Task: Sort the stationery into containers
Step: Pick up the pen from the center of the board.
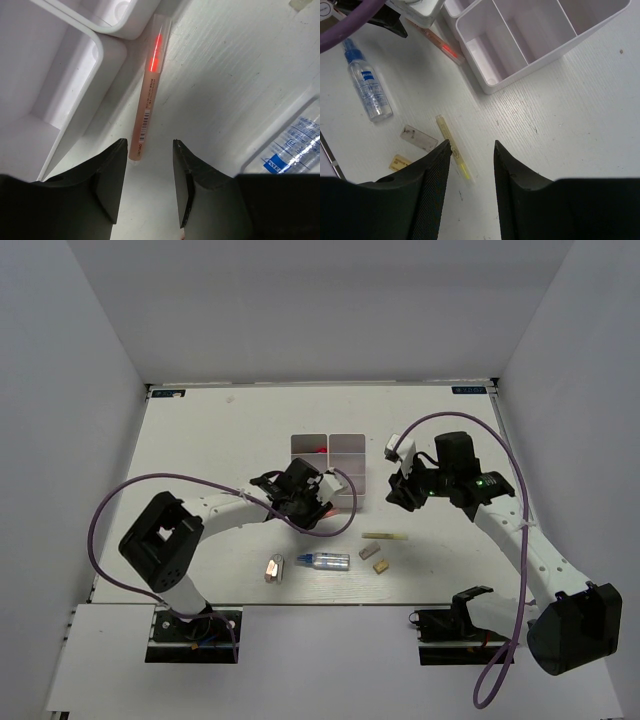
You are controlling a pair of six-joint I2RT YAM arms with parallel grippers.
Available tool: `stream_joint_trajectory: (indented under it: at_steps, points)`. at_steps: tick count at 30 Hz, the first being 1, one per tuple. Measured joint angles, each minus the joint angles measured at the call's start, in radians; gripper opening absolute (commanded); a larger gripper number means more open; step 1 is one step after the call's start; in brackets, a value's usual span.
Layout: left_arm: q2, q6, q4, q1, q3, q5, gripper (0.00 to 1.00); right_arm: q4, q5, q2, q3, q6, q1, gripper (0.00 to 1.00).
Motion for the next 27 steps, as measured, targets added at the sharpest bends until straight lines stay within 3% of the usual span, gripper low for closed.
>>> stream_joint_trajectory:
  at_steps: [22,27]
  points:
    - [0.056,0.014,0.025,0.032,-0.013,0.002,0.51,-0.001,-0.026,0.0,0.0,-0.001,-0.007,0.45]
    - [0.057,0.011,0.032,0.033,-0.014,0.007,0.4,-0.001,-0.027,0.0,0.0,-0.001,-0.008,0.45]
